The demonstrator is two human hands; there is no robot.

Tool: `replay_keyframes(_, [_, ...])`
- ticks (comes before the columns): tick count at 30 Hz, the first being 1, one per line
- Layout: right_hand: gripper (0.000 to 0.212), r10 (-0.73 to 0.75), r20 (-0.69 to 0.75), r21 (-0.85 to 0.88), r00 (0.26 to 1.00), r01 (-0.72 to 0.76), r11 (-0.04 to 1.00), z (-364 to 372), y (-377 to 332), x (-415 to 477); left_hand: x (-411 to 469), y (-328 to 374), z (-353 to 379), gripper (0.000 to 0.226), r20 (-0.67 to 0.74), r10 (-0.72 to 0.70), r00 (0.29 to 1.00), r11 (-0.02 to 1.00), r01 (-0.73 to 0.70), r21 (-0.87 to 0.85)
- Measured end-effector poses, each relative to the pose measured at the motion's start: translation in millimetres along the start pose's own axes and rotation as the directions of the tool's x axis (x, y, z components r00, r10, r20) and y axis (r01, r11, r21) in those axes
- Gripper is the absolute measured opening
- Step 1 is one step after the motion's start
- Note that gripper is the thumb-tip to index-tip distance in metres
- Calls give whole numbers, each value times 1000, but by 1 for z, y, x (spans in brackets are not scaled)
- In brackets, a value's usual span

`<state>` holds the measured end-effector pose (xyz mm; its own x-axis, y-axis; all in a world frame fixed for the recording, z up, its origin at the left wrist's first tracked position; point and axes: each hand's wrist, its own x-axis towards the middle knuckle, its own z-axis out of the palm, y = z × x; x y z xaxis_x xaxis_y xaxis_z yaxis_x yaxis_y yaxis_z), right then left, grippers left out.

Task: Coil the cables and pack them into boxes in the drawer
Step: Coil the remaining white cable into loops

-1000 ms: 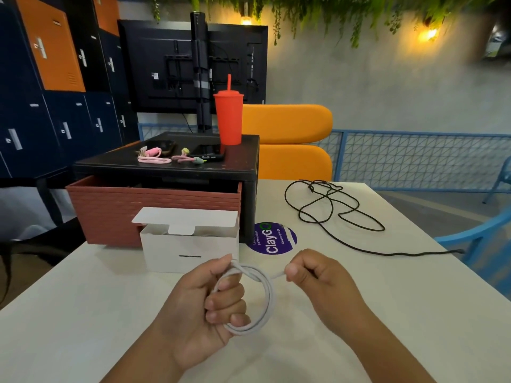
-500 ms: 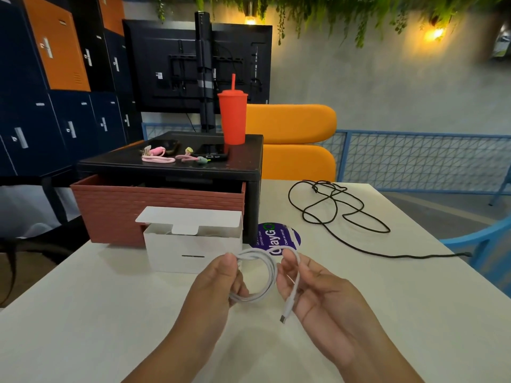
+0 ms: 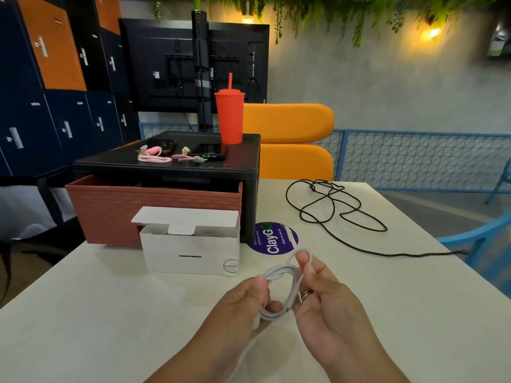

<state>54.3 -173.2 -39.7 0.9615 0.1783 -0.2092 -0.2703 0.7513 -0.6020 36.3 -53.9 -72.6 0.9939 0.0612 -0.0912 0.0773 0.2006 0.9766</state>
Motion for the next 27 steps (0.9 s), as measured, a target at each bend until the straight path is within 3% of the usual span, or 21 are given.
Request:
replay_keyframes(4, [8, 6, 37, -58, 999, -3, 998, 2, 2, -1, -5, 8, 6, 35, 8, -96, 995, 981, 96, -169])
replay_keyframes(7, [15, 23, 2, -61, 1000, -23, 998, 3, 2, 0, -6, 10, 6, 33, 13, -98, 995, 973, 99, -206])
replay_keyframes(18, [20, 77, 12, -31, 997, -77, 997, -8, 5, 6, 0, 1, -2, 41, 55, 9, 998, 988, -17, 152])
replay_keyframes(23, [17, 104, 110, -87, 988, -94, 992, -8, 5, 6, -3, 8, -3, 38, 46, -98, 994, 995, 100, -31])
replay_keyframes(27, [15, 55, 115, -119, 992, -41, 992, -7, 5, 5, -5, 11, -4, 37, 74, -92, 993, 995, 95, -32])
